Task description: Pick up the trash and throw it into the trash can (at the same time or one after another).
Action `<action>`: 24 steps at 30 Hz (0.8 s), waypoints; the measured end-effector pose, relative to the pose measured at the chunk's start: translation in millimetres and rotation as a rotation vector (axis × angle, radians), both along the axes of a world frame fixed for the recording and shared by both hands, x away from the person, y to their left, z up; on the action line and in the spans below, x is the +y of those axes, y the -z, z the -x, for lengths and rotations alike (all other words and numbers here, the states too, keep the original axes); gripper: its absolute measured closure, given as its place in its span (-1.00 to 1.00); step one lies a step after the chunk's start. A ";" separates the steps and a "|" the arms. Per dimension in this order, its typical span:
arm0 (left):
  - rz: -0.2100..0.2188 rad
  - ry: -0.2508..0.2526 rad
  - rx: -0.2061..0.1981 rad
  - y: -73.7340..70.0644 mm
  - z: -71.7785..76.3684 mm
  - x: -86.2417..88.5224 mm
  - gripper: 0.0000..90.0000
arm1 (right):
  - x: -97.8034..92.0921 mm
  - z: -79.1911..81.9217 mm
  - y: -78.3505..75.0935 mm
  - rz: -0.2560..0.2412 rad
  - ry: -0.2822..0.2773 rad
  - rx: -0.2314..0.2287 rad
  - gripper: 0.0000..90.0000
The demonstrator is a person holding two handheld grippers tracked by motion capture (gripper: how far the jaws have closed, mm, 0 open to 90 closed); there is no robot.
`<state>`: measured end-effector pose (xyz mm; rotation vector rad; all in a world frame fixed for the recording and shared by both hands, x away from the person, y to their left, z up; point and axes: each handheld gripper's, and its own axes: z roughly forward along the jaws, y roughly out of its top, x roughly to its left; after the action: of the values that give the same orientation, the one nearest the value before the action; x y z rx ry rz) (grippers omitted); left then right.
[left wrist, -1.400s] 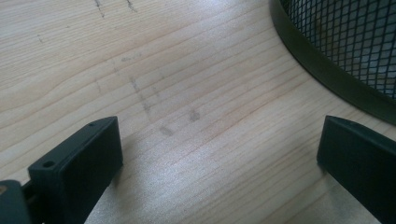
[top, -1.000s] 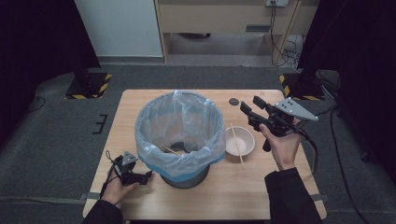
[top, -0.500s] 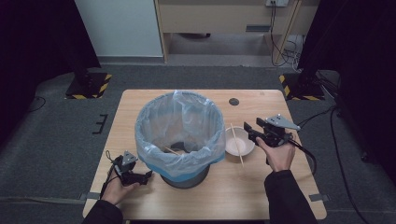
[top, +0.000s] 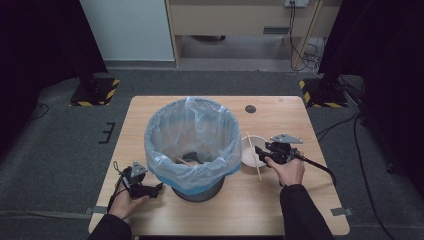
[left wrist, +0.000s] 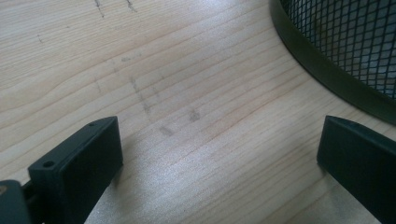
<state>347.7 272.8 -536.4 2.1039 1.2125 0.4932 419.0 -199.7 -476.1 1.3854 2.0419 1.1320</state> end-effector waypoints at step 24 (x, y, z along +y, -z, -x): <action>0.000 0.000 0.000 0.0 -0.1 -0.2 -1.00 | 15.1 -6.2 17.7 0.013 -0.035 0.156 0.66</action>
<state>347.8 272.6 -536.4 2.1039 1.2122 0.4930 425.2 -184.6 -493.8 1.4790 2.1851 1.0526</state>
